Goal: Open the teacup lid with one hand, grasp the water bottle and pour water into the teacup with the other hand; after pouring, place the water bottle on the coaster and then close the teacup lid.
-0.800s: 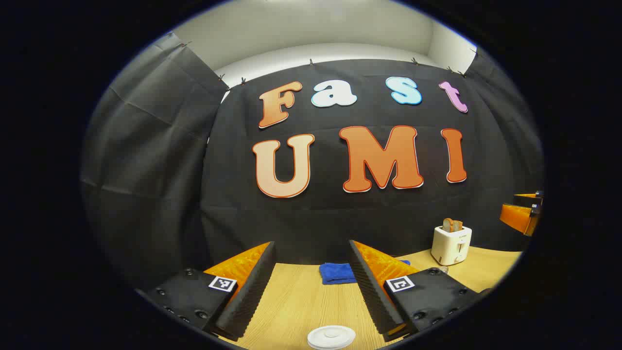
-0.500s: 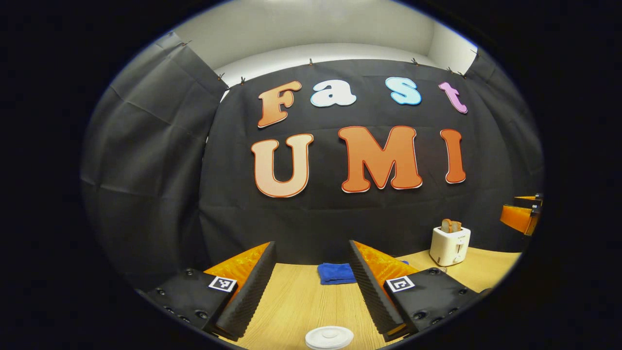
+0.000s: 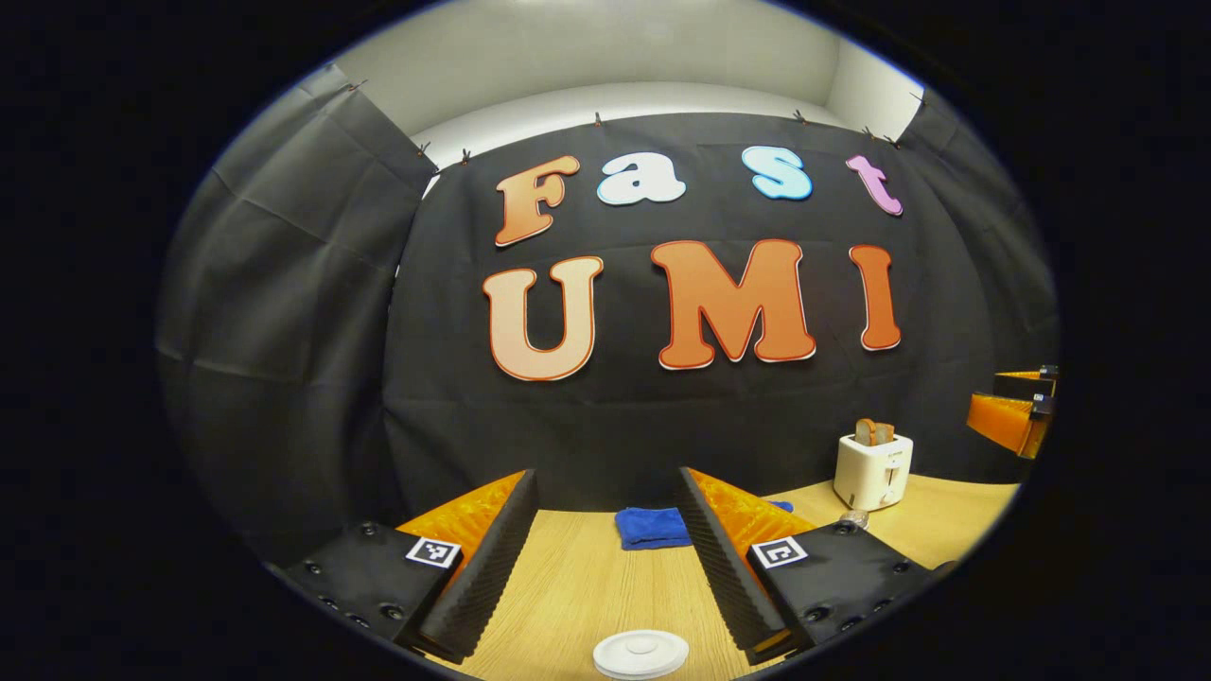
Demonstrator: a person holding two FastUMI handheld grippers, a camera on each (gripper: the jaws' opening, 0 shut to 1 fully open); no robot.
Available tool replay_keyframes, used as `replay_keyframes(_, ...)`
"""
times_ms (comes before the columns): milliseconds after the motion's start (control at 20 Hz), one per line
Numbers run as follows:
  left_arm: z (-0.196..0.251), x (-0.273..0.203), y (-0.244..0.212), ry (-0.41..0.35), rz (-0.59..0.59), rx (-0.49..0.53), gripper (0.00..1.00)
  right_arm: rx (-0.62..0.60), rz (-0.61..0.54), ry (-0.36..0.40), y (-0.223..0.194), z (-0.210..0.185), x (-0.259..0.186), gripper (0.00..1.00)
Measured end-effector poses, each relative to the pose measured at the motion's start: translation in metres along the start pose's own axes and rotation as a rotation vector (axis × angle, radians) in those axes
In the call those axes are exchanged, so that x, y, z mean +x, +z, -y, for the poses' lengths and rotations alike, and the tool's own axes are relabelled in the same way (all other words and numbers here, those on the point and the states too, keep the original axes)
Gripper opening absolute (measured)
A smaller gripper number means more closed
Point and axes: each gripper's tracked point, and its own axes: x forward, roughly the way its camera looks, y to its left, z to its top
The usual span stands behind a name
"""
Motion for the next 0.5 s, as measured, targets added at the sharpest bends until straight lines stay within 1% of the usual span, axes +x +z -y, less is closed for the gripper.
replay_keyframes(200,0.017,-0.005,-0.033,-0.054,-0.044,0.004,0.96,0.011,-0.013,0.027,-0.01,-0.011,-0.004,0.96)
replay_keyframes(350,0.035,-0.011,-0.079,-0.096,-0.152,-0.033,0.96,0.01,-0.023,0.062,-0.021,-0.021,-0.004,0.96)
replay_keyframes(500,0.039,-0.012,-0.114,-0.103,-0.236,-0.039,0.96,-0.016,-0.038,0.093,-0.031,-0.031,-0.005,0.96)
